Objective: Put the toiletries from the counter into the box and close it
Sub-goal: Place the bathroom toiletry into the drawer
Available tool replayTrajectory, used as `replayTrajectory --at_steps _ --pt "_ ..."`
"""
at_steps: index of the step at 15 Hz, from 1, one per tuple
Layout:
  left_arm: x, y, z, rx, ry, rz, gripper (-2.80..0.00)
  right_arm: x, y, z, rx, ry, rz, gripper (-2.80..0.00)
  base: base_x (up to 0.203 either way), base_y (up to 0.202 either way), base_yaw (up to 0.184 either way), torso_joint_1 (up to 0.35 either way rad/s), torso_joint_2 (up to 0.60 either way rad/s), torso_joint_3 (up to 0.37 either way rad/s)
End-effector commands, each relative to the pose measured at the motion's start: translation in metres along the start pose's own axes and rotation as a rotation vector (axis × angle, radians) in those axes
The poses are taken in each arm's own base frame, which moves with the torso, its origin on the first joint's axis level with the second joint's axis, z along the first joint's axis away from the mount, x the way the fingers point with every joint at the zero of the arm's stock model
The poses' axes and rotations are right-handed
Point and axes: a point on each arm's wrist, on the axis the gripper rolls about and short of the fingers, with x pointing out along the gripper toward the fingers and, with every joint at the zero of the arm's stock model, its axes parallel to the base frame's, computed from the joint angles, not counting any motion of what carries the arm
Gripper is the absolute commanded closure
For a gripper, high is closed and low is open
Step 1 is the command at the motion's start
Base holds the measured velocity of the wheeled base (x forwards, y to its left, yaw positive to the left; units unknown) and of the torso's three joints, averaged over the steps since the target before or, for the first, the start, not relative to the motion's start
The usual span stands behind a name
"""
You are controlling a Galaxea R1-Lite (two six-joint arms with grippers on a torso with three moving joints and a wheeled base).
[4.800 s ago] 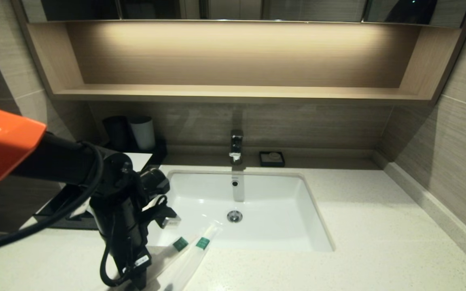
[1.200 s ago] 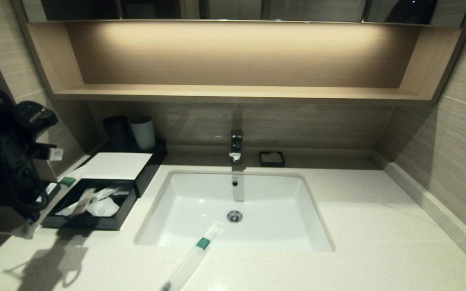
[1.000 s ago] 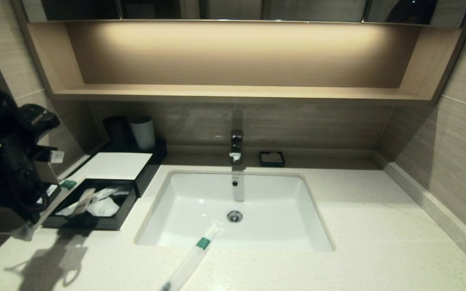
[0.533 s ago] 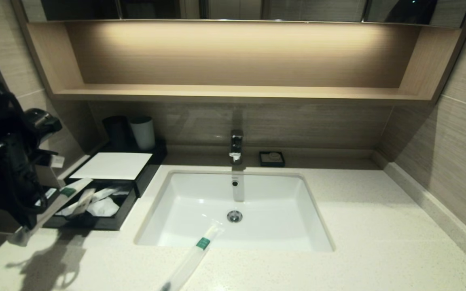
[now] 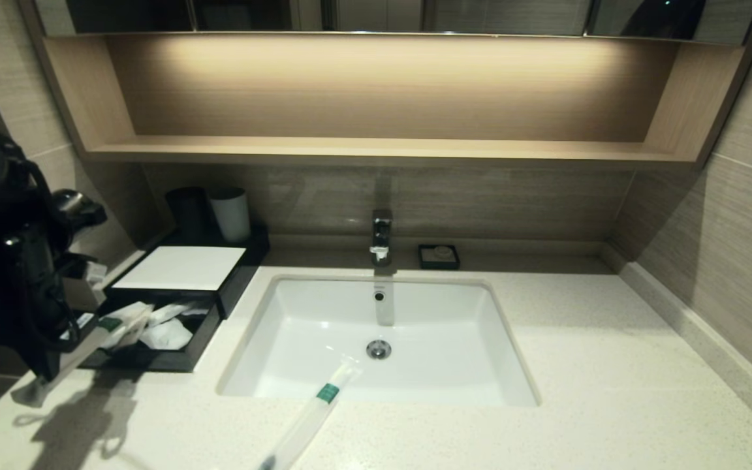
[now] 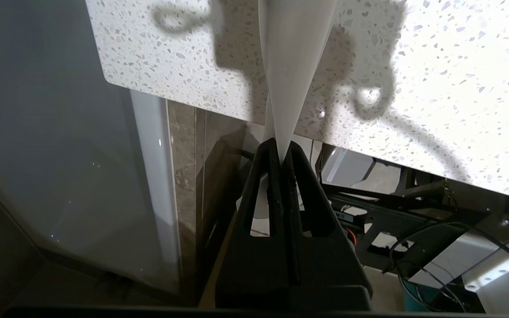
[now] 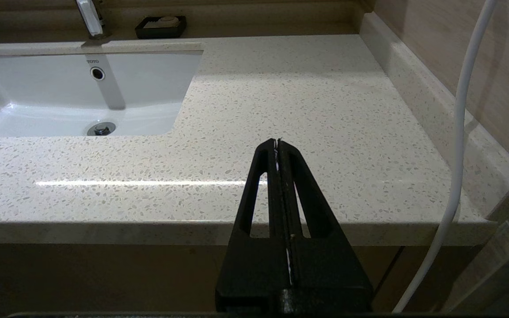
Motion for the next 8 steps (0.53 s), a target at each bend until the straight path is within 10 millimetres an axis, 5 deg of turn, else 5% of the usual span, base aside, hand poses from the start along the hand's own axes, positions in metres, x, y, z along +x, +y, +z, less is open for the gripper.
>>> replayTrajectory --at_steps 1,8 --pt "0.007 -0.001 0.004 0.005 0.029 0.0 0.0 0.0 0.0 0.0 0.0 0.001 0.0 0.0 0.0 0.0 0.0 0.0 0.0 0.0" --pt "0.014 -0.001 0.02 0.001 0.026 0.0 0.0 0.0 0.0 0.0 0.0 0.0 0.0 0.0 0.0 0.0 0.0 0.0 0.0 0.0"
